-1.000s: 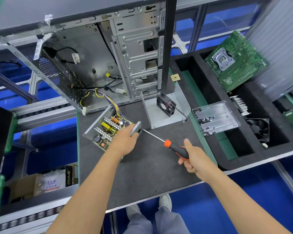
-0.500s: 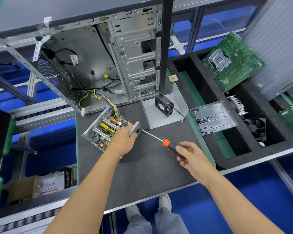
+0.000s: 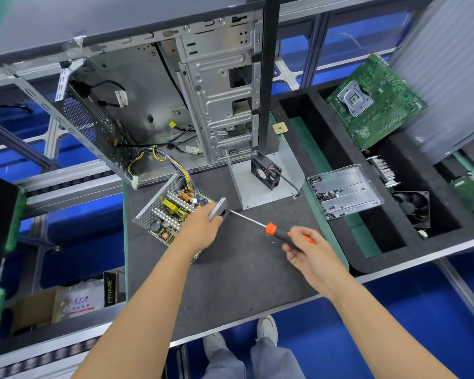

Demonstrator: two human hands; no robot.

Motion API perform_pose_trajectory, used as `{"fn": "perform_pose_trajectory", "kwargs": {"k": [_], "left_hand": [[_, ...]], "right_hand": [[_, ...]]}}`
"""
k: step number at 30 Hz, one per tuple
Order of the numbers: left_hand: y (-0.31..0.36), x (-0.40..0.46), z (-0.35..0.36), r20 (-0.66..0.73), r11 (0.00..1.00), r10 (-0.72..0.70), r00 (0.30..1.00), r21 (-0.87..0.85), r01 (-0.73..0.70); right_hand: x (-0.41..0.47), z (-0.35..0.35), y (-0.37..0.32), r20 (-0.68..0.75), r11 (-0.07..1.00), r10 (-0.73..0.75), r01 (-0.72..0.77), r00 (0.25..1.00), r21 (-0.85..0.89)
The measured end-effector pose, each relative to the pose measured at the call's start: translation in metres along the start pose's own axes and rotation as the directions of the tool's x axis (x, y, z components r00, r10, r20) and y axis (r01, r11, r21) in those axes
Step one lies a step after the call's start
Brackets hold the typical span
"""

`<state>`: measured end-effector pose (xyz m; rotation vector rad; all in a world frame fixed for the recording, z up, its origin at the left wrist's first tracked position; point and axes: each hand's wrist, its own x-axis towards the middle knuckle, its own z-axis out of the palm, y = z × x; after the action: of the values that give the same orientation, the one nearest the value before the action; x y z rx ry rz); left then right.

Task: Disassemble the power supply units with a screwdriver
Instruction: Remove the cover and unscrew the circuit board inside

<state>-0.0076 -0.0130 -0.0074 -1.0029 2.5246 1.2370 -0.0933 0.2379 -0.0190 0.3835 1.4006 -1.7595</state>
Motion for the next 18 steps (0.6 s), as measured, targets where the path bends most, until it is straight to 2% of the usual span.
{"fn": "perform_pose_trajectory", "kwargs": {"k": [2, 4, 5, 8, 10, 11, 12, 14, 16, 18], "left_hand": [[-0.0003, 0.0007, 0.0003, -0.003, 1.000, -0.005, 1.000, -0.025, 0.005], [-0.0003, 0.0013, 0.0010, -0.002, 0.999, -0.013, 1.000, -0.043, 0.013], [0.0000, 0.0015, 0.0010, -0.001, 0.999, -0.016, 1.000, -0.051, 0.016], [0.0005, 0.0021, 0.0014, -0.006, 0.998, -0.024, 1.000, -0.062, 0.023], [0.0011, 0.0021, 0.0018, -0.008, 0.998, -0.028, 1.000, -0.063, 0.027], [0.0015, 0.0024, 0.0017, -0.009, 0.997, -0.031, 0.999, -0.066, 0.030], [0.0019, 0.0024, 0.0019, -0.012, 0.997, -0.036, 0.999, -0.068, 0.035], [0.0024, 0.0023, 0.0016, -0.020, 0.997, -0.040, 0.999, -0.071, 0.039], [0.0024, 0.0018, 0.0016, -0.024, 0.996, -0.040, 0.999, -0.077, 0.038], [0.0024, 0.0016, 0.0019, -0.024, 0.996, -0.034, 0.999, -0.078, 0.032]], "right_hand": [[0.0002, 0.0029, -0.0038, -0.046, 0.980, 0.141, -0.146, 0.989, -0.132], [0.0023, 0.0009, -0.0034, -0.106, 0.942, 0.170, -0.193, 0.980, -0.273], [0.0026, -0.0002, -0.0020, -0.091, 0.944, 0.144, -0.165, 0.985, -0.286], [0.0040, -0.0064, 0.0041, -0.017, 0.989, 0.000, -0.002, 1.000, -0.148], [0.0020, -0.0058, 0.0026, 0.008, 0.998, -0.012, 0.012, 1.000, -0.065], [0.0005, -0.0029, 0.0009, 0.028, 0.999, 0.031, -0.030, 0.999, -0.035], [-0.0017, -0.0001, -0.0007, 0.037, 0.995, 0.090, -0.088, 0.995, -0.051], [-0.0025, 0.0030, -0.0029, -0.007, 0.968, 0.164, -0.163, 0.986, -0.192], [-0.0024, 0.0027, -0.0009, -0.034, 0.944, 0.122, -0.126, 0.992, -0.303], [0.0003, -0.0015, 0.0027, -0.035, 0.957, 0.009, -0.019, 0.999, -0.288]]}}
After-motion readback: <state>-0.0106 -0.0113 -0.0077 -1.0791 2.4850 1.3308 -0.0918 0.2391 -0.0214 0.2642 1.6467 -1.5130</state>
